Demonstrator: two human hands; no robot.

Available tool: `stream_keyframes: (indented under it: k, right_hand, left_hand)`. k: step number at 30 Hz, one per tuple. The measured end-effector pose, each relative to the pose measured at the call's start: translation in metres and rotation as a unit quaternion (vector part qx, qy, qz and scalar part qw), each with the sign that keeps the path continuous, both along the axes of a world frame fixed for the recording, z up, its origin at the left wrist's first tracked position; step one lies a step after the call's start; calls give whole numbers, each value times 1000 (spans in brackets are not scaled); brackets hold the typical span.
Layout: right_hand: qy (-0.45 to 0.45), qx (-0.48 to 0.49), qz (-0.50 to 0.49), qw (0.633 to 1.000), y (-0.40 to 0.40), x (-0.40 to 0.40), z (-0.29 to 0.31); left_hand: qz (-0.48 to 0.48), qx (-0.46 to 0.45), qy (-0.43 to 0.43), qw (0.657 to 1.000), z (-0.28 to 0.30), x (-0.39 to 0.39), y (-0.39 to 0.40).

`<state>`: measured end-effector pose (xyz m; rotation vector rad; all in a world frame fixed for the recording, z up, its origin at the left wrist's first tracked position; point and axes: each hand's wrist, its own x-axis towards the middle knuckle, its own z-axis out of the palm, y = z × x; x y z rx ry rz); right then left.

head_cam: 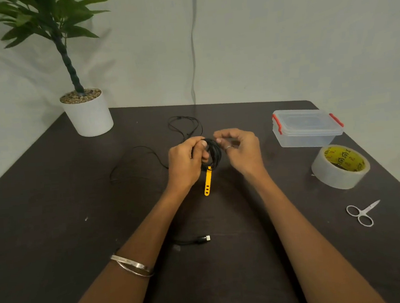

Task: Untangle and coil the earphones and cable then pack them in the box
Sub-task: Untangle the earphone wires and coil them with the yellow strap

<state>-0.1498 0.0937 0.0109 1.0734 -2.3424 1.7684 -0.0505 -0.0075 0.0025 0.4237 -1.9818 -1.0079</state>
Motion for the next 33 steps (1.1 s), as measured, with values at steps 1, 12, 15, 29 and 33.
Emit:
stream_keyframes:
  k: [1, 12, 15, 29, 33]
  right_hand:
    - [-36, -15, 16, 999, 0, 4, 4]
    - [-131, -22, 114, 985, -2, 19, 10]
    - [-140, -19, 122, 983, -1, 15, 8]
    - [-195, -95, 148, 965, -2, 14, 2]
    - [-179, -118, 119, 969, -2, 20, 1]
  left_hand:
    - [17, 2, 9, 1000, 0, 0, -1]
    - [16, 63, 14, 998, 1, 2, -4]
    - [26, 26, -5, 999, 1, 2, -3]
    - [80, -193, -41, 977, -3, 2, -3]
    - [50, -154, -31, 986, -5, 0, -5]
